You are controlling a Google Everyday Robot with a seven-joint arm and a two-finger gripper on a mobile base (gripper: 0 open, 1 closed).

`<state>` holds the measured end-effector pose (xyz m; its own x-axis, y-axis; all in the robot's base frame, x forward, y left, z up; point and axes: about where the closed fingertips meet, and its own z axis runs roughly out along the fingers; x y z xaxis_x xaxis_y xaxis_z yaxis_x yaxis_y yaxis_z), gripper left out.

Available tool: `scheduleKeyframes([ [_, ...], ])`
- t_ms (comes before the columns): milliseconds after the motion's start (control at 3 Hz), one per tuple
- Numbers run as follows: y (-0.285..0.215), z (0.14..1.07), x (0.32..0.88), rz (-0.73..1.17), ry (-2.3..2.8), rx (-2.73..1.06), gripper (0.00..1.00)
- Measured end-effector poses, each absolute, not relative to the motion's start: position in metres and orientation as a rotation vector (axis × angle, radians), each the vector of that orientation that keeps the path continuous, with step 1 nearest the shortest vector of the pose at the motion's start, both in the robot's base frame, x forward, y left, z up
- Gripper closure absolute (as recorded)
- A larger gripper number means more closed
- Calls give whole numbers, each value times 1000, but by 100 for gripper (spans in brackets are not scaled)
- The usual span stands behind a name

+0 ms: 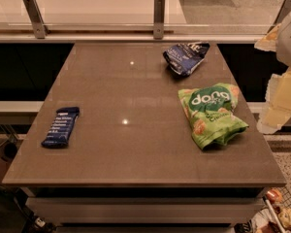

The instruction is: Move blue chip bag near rxbar blueberry

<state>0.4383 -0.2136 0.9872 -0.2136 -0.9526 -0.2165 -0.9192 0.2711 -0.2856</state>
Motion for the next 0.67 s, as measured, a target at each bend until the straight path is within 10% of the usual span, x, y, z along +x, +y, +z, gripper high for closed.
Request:
scheduleKeyframes([
  [667, -212, 991, 459, -195, 2207, -1670, 0],
])
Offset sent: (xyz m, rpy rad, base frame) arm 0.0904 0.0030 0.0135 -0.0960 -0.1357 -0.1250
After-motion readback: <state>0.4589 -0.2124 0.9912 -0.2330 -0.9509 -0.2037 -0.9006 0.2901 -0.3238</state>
